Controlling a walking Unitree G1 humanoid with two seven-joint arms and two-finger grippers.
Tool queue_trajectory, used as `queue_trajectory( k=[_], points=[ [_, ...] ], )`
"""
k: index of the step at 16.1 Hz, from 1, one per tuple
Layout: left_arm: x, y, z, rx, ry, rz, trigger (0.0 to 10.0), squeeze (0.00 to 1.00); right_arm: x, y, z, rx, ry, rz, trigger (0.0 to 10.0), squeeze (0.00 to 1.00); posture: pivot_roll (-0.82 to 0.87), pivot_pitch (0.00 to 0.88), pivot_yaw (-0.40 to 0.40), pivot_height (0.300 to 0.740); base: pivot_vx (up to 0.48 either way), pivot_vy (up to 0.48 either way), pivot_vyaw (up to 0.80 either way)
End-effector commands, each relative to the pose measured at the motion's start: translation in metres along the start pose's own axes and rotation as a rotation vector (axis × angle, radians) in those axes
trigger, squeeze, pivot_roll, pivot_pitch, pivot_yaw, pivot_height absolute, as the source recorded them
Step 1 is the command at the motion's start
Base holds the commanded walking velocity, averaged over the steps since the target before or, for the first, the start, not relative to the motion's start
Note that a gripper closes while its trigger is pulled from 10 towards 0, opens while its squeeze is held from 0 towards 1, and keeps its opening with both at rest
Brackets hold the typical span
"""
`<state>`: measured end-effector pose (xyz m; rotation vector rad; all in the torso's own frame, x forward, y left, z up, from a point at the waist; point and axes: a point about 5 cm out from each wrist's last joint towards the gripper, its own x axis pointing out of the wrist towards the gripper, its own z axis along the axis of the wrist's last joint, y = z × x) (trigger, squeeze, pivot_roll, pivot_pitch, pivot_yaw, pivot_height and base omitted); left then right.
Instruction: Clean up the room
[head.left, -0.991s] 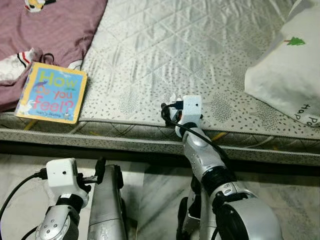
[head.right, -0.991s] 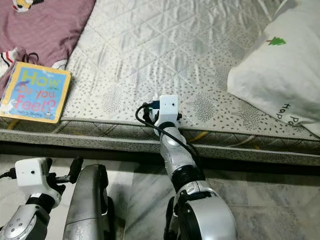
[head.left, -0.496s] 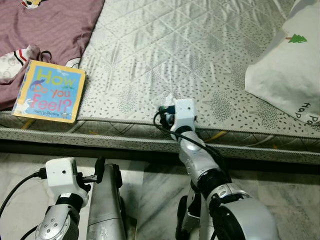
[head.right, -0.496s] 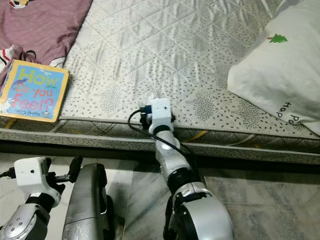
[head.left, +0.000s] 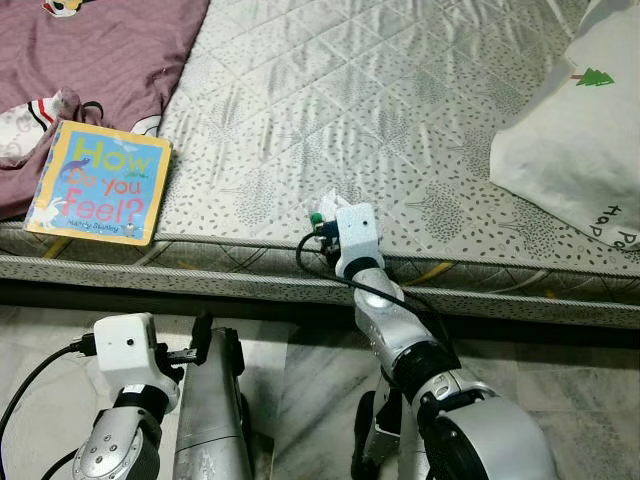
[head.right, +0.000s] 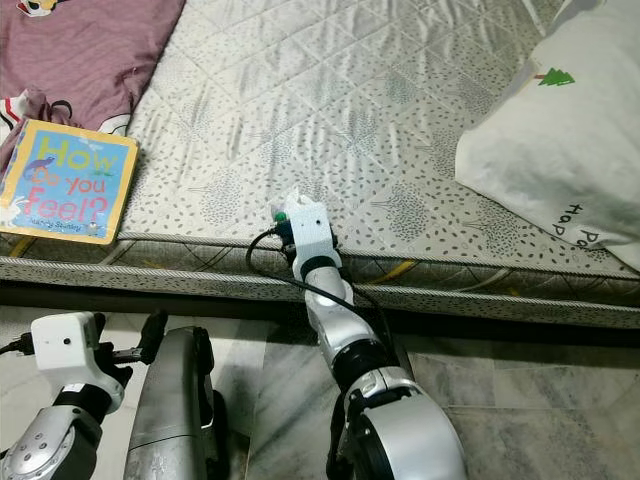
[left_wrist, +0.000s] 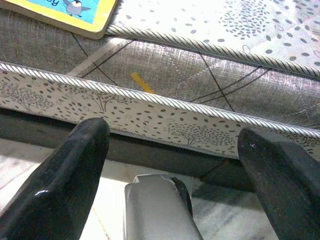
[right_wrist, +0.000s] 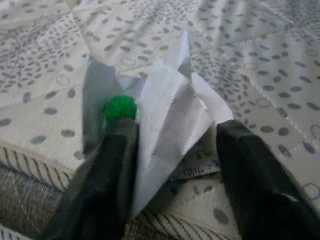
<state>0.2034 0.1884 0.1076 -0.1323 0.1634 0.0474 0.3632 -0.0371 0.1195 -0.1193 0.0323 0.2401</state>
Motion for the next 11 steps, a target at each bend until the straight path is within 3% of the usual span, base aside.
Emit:
queue_trajectory(
  k=[1, 11],
  points=[
    [-0.0031, 0.0016, -0.0063, -0.001, 0.031, 0.012, 10.0, 0.0, -0.0073, 0.007, -0.0176, -0.004, 0.058, 0.017, 0.0, 0.0, 0.26, 0.348, -0.04, 0.54, 0.0, 0.0, 0.0],
    [0.0023, 0.0002, -0.005, 0.002, 0.023, 0.004, 10.0, 0.0, -0.0064, 0.0075, -0.0129, 0.049, 0.028, 0.02, 0.0, 0.0, 0.26, 0.332, -0.036, 0.54, 0.0, 0.0, 0.0]
  ],
)
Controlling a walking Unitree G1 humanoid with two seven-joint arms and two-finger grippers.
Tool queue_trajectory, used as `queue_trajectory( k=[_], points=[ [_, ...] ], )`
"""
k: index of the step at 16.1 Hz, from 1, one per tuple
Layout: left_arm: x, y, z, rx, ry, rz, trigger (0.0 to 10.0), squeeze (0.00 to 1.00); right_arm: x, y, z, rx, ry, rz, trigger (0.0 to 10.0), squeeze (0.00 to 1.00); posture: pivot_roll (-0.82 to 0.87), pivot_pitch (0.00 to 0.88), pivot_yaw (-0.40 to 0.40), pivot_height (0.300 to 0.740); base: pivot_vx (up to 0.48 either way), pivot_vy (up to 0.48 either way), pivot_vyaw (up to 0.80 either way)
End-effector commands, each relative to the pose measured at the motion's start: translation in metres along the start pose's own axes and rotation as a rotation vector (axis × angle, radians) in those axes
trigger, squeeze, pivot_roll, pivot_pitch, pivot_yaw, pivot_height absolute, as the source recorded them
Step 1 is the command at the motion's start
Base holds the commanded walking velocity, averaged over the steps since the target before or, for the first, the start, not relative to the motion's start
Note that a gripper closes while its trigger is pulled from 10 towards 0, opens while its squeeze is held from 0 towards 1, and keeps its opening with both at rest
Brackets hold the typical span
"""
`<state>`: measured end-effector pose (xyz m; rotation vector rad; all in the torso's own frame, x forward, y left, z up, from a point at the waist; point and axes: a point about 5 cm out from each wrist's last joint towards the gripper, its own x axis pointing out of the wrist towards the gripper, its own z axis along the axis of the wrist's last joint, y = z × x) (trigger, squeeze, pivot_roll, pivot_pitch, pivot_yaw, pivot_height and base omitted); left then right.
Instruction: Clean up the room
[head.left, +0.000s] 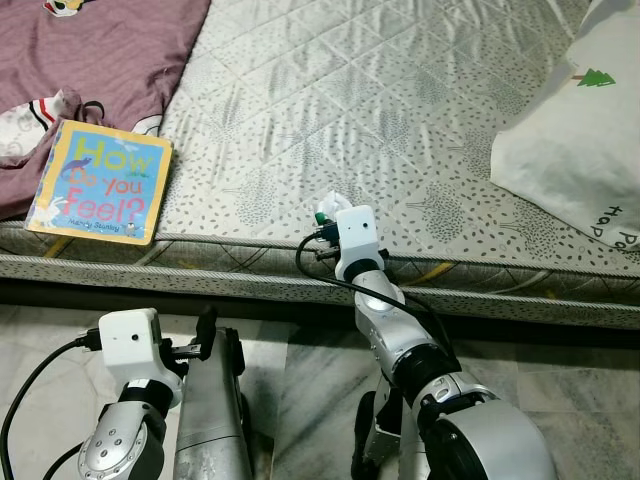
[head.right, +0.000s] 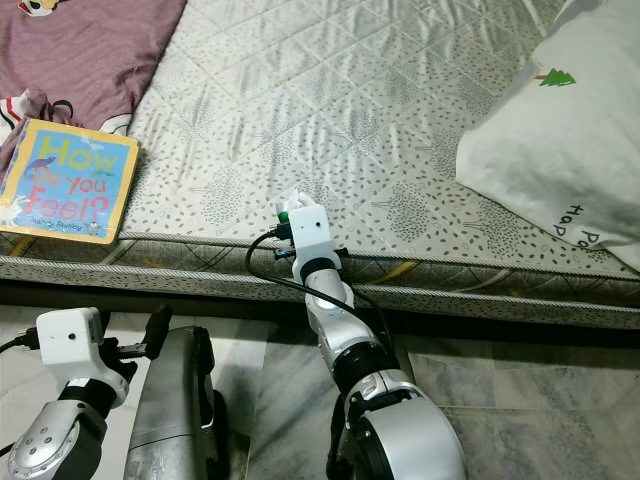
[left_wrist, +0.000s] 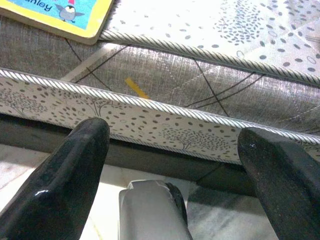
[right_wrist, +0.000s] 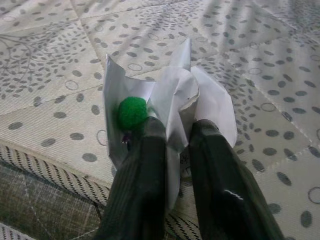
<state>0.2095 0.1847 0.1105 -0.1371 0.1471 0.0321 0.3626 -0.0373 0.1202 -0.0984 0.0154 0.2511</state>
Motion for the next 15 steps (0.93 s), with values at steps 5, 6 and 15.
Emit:
queue_trajectory(
  k=[5, 6, 15],
  points=[
    [0.002, 0.002, -0.008, 0.004, 0.033, 0.011, 10.0, 0.0, -0.004, 0.002, -0.011, 0.072, 0.038, -0.003, 0.0, 0.0, 0.24, 0.32, -0.025, 0.54, 0.0, 0.0, 0.0],
    [0.006, 0.0, -0.008, 0.002, 0.031, 0.001, 10.0, 0.0, -0.004, -0.001, -0.01, 0.079, 0.035, -0.009, 0.0, 0.0, 0.23, 0.311, -0.021, 0.54, 0.0, 0.0, 0.0],
    [0.044, -0.016, -0.005, -0.028, -0.034, -0.055, 10.0, 0.0, -0.012, -0.04, -0.005, 0.206, -0.078, -0.045, 0.0, 0.0, 0.13, 0.176, -0.012, 0.54, 0.0, 0.0, 0.0]
  ],
)
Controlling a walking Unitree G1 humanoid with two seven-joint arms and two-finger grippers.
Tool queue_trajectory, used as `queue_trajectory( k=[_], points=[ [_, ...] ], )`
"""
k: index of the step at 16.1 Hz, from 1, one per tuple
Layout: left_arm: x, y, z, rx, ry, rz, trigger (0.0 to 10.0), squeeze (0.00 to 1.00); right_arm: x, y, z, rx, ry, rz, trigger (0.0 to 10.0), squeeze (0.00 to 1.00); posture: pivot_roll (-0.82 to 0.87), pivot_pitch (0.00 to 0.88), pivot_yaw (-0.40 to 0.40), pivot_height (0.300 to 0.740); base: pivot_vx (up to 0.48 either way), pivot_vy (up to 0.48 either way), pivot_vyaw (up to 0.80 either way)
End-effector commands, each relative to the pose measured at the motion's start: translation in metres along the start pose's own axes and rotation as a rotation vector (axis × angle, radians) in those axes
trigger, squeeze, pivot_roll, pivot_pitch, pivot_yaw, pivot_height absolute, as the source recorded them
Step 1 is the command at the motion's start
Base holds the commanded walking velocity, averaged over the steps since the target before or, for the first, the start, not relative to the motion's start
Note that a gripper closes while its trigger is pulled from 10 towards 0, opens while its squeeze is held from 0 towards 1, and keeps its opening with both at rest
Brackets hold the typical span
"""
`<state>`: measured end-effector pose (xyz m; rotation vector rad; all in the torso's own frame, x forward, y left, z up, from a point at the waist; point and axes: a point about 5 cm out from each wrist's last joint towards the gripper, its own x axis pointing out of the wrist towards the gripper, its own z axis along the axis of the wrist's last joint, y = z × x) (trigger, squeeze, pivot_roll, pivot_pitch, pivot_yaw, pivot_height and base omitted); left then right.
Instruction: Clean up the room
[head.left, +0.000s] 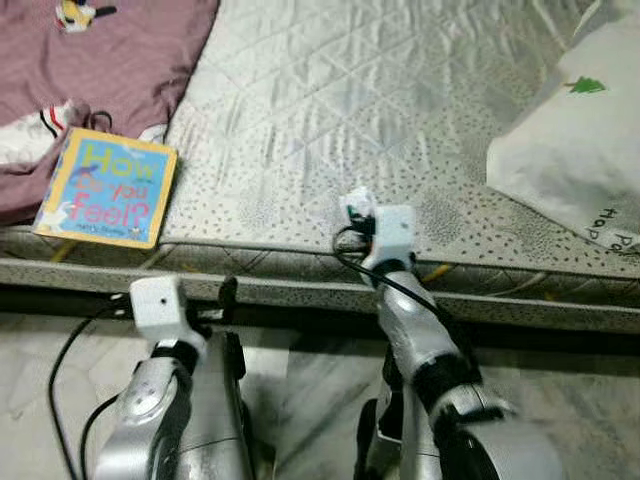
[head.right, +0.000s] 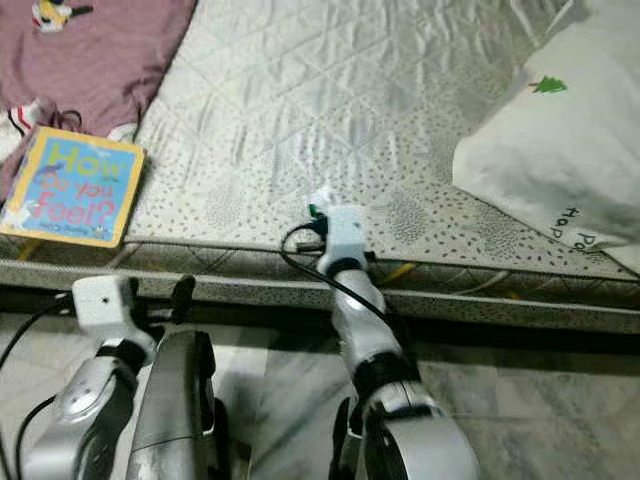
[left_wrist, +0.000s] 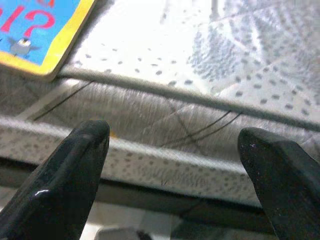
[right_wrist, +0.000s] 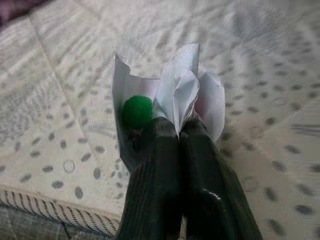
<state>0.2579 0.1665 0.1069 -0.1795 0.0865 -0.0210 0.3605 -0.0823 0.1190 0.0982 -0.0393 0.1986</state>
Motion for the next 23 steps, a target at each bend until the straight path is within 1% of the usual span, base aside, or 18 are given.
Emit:
queue_trajectory(
  k=[1, 2, 3, 4, 5, 6, 7, 10, 13, 15, 16, 20, 23],
  points=[
    [0.0, -0.002, -0.008, 0.002, 0.018, -0.009, 10.0, 0.0, -0.005, -0.008, -0.003, 0.018, 0.004, -0.018, 1.8, 0.0, 0.11, 0.155, -0.01, 0.54, 0.0, 0.0, 0.0],
    [0.003, -0.004, -0.009, -0.002, 0.014, -0.018, 10.0, 0.0, -0.009, -0.015, -0.004, 0.038, 0.006, -0.028, 5.0, 0.0, 0.11, 0.142, -0.013, 0.54, 0.0, 0.0, 0.0],
    [0.006, -0.007, -0.009, -0.006, 0.01, -0.026, 10.0, 0.0, -0.015, -0.021, -0.004, 0.044, -0.005, -0.036, 10.0, 0.0, 0.1, 0.131, -0.013, 0.54, 0.0, 0.0, 0.0],
    [0.009, -0.007, -0.01, -0.007, 0.006, -0.028, 10.0, 0.0, -0.019, -0.027, -0.002, 0.056, -0.016, -0.053, 10.0, 0.0, 0.09, 0.111, -0.008, 0.54, 0.0, 0.0, 0.0],
    [0.011, -0.006, -0.01, -0.008, 0.002, -0.028, 10.0, 0.0, -0.022, -0.03, 0.001, 0.063, -0.027, -0.056, 10.0, 0.0, 0.09, 0.109, -0.007, 0.54, 0.0, 0.0, 0.0],
    [0.013, -0.005, -0.011, -0.008, -0.001, -0.028, 10.0, 0.0, -0.023, -0.029, 0.004, 0.086, -0.032, -0.036, 10.0, 0.0, 0.08, 0.102, -0.003, 0.54, 0.0, 0.0, 0.0],
    [0.017, -0.006, -0.01, -0.007, -0.01, -0.033, 10.0, 0.0, -0.023, -0.029, 0.016, 0.145, -0.086, -0.007, 10.0, 0.0, 0.08, 0.096, 0.002, 0.544, 0.0, 0.0, 0.0],
    [0.02, -0.008, -0.01, -0.006, -0.019, -0.044, 10.0, 0.0, -0.016, -0.028, 0.029, 0.143, -0.1, 0.007, 10.0, 0.0, 0.08, 0.097, 0.003, 0.577, 0.0, 0.0, 0.0],
    [0.017, -0.006, -0.012, -0.004, -0.02, -0.04, 10.0, 0.0, -0.016, -0.029, 0.029, 0.138, -0.085, 0.012, 10.0, 0.0, 0.09, 0.106, -0.003, 0.606, 0.0, 0.0, 0.0],
    [0.015, -0.005, -0.014, -0.004, -0.016, -0.034, 10.0, 0.0, -0.017, -0.029, 0.028, 0.137, -0.079, 0.013, 10.0, 0.0, 0.09, 0.108, -0.006, 0.635, 0.0, 0.0, 0.0],
    [0.015, -0.006, -0.014, -0.004, -0.017, -0.036, 10.0, 0.0, -0.017, -0.028, 0.028, 0.128, -0.073, 0.012, 10.0, 0.0, 0.09, 0.108, -0.006, 0.655, 0.0, 0.0, 0.0],
    [0.018, -0.007, -0.012, 0.0, -0.02, -0.044, 10.0, 0.0, -0.018, -0.032, 0.027, 0.121, -0.069, -0.004, 10.0, 0.0, 0.09, 0.108, -0.006, 0.71, 0.0, 0.0, 0.0],
    [0.018, -0.007, -0.013, 0.0, -0.019, -0.048, 10.0, 0.0, -0.019, -0.032, 0.025, 0.116, -0.061, -0.008, 10.0, 0.0, 0.09, 0.099, -0.001, 0.74, 0.0, 0.0, 0.0]
  ],
)
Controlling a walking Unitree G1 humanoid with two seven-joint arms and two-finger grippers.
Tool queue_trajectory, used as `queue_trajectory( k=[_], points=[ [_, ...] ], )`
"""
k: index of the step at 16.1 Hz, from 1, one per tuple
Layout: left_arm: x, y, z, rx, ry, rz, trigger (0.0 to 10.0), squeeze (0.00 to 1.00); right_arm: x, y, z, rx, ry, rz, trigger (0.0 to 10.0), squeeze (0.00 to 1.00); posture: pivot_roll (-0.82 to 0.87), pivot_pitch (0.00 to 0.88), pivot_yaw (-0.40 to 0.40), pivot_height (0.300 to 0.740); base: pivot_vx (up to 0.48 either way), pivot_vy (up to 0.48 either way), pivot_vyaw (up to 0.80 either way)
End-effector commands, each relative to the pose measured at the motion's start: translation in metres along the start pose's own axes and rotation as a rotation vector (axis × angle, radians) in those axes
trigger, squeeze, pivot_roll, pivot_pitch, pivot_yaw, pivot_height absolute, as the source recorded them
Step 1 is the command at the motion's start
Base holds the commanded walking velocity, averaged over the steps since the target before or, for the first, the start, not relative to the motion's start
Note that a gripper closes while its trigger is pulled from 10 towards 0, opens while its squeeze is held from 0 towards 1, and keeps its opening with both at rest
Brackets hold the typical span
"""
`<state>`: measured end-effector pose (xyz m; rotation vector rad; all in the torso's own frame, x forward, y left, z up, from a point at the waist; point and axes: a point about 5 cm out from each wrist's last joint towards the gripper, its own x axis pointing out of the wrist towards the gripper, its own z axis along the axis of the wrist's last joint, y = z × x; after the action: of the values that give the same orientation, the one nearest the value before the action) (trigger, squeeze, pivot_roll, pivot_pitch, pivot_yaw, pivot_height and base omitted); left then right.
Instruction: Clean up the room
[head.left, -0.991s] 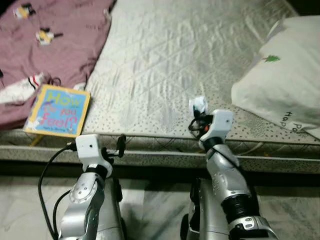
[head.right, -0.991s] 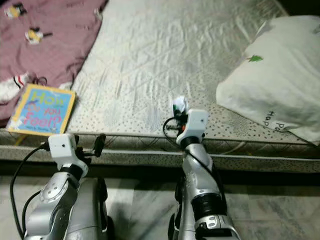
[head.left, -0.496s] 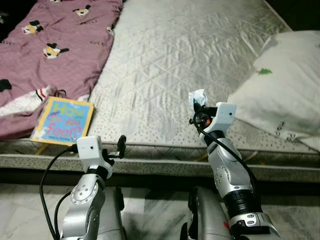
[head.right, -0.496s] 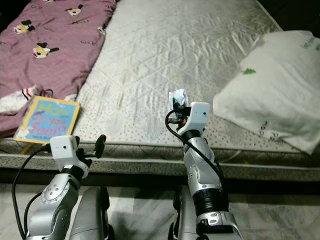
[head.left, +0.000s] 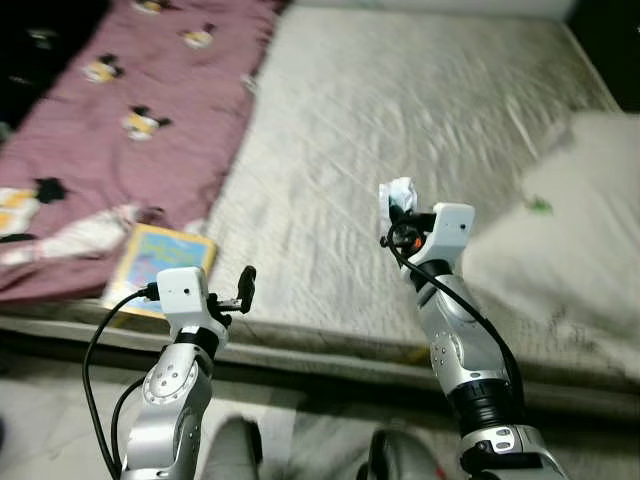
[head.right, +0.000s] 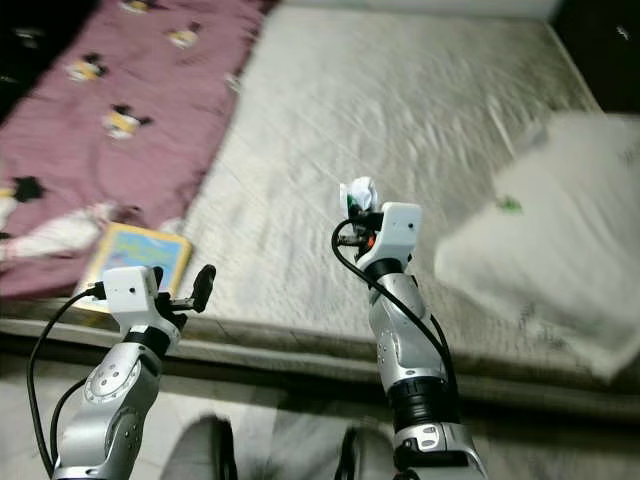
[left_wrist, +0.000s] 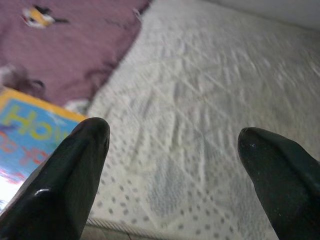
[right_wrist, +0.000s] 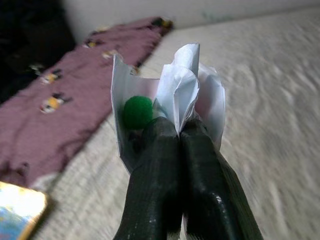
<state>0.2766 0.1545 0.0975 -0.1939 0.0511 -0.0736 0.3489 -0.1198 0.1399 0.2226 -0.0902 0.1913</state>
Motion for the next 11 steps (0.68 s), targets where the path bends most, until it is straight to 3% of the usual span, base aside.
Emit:
queue_trajectory(
  k=[1, 9, 11],
  points=[
    [-0.001, 0.002, -0.004, 0.01, 0.013, 0.006, 10.0, 0.0, -0.001, 0.0, 0.0, -0.007, 0.005, 0.002, 10.0, 0.0, 0.09, 0.097, -0.003, 0.74, 0.0, 0.0, 0.0],
    [-0.002, 0.004, -0.006, 0.014, 0.018, 0.018, 10.0, 0.0, -0.003, -0.004, -0.004, -0.023, 0.014, -0.02, 10.0, 0.0, 0.09, 0.1, 0.003, 0.74, 0.0, 0.0, 0.0],
    [-0.003, 0.007, -0.014, 0.017, 0.057, 0.059, 10.0, 0.0, -0.004, -0.004, -0.007, -0.023, 0.023, -0.022, 10.0, 0.0, 0.09, 0.098, 0.006, 0.74, 0.0, 0.0, 0.0]
  ],
)
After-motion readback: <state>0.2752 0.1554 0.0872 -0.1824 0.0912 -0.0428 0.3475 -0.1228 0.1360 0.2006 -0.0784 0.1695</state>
